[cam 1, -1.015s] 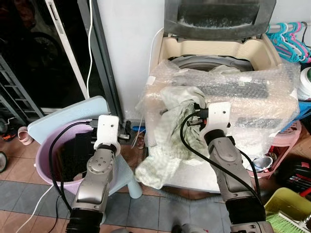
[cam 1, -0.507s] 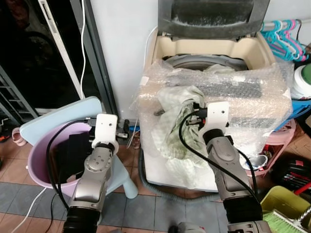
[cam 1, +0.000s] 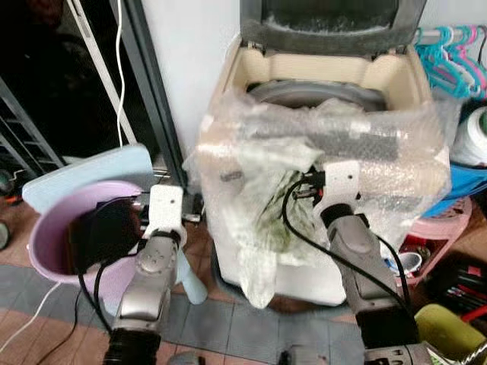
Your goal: Clothes washing
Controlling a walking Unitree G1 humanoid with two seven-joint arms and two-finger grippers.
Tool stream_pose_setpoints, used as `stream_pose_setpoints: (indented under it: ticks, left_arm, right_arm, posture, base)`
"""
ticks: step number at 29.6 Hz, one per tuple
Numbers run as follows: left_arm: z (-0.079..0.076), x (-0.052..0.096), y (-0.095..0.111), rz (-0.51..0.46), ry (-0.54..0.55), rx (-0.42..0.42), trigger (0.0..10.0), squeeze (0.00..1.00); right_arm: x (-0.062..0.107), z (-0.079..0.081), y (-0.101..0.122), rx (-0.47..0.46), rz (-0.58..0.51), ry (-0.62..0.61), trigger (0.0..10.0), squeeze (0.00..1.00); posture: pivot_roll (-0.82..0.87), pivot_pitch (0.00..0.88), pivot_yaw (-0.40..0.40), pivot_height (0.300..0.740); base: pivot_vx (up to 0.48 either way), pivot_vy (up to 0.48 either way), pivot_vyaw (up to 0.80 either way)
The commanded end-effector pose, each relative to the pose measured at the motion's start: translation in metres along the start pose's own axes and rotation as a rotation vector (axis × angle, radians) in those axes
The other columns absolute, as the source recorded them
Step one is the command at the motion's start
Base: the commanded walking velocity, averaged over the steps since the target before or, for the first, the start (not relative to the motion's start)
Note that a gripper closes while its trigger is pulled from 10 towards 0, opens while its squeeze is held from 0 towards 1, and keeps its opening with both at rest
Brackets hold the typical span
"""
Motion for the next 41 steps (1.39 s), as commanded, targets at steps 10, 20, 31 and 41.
stream_pose_setpoints:
  ticks: [10,20,31,41]
  left_arm:
    - [0.011,0.003,0.004,-0.01,0.029,0.04,10.0,0.0]
    - [0.013,0.004,0.002,0.001,0.036,0.054,10.0,0.0]
    - [0.011,0.003,0.002,0.0,0.031,0.06,10.0,0.0]
    - [0.013,0.006,0.001,0.003,0.043,0.068,10.0,0.0]
  right_arm:
    - [-0.016,-0.002,0.063,0.134,-0.246,0.087,10.0,0.0]
    - [-0.04,-0.024,0.123,0.173,-0.405,0.09,10.0,0.0]
    - [-0.059,-0.033,0.176,0.26,-0.55,0.142,10.0,0.0]
    - [-0.061,-0.022,0.186,0.265,-0.599,0.188,10.0,0.0]
  posture:
    - [-0.06,0.0,0.039,0.74]
    - [-0.05,0.0,0.043,0.74]
    - [-0.04,0.0,0.035,0.74]
    - [-0.04,0.0,0.031,0.74]
  base:
    - [0.0,0.0,0.0]
    - [0.024,0.0,0.0]
    - [0.286,0.0,0.0]
    - [0.315,0.0,0.0]
Point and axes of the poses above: a point about 5 cm out from each wrist's last joint towards the gripper, its own x axis pointing back from the gripper into the wrist, its own y axis along the axis of the wrist's last joint, z = x × y, the point moved 6 cm from there along -x, pointing out of the wrist towards the gripper, and after that the axes turned 14 degrees about x, right-handed, at the moved point
